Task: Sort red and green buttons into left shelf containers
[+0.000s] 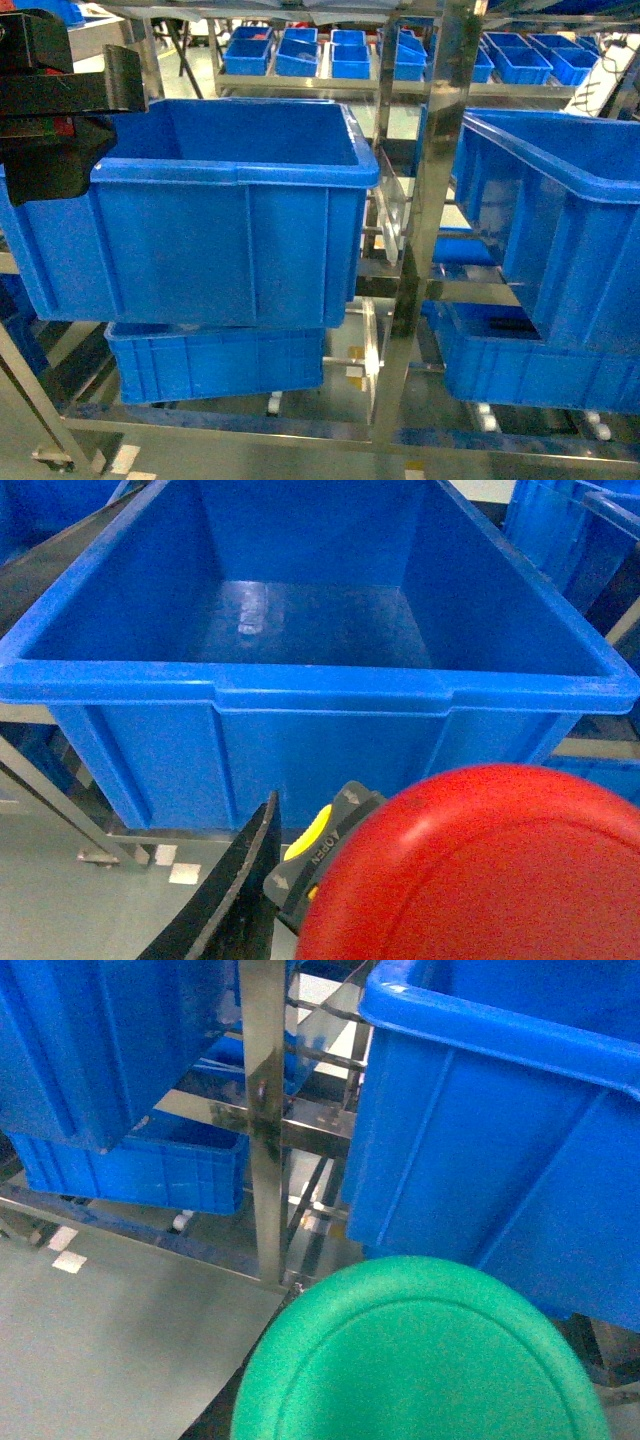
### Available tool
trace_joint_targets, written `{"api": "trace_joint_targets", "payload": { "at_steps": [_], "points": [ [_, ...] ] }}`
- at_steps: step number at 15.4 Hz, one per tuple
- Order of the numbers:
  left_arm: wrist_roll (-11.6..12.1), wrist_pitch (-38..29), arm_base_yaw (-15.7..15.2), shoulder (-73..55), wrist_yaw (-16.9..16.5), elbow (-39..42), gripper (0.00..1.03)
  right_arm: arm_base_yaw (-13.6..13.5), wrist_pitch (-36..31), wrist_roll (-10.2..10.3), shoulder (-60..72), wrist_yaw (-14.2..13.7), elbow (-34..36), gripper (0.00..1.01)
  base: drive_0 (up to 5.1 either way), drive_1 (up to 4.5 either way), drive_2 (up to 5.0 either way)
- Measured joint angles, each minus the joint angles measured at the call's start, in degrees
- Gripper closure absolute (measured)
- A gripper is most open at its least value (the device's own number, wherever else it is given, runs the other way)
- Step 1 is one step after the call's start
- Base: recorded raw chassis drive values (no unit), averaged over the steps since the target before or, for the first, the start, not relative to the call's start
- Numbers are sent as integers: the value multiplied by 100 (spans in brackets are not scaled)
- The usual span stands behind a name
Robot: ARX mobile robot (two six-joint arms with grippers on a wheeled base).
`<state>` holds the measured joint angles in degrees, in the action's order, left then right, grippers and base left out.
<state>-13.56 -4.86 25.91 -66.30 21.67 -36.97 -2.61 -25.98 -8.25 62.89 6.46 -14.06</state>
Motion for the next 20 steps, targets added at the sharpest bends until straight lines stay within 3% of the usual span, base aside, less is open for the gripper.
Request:
{"api": "trace_joint_targets", "payload": {
  "at_steps": [11,18,20],
  "points": [
    [0,-15,-11,42,13,2,59,35,39,-2,-2,-22,0,75,-481,340,162],
    [0,-13,13,-7,-17,2,59,37,48,-42,0,-46,-2,75,261,240,-499],
    [0,-15,13,-7,-20,2,59,42,468,-92,0,-63,-267,75,261,240,-499]
  ]
}}
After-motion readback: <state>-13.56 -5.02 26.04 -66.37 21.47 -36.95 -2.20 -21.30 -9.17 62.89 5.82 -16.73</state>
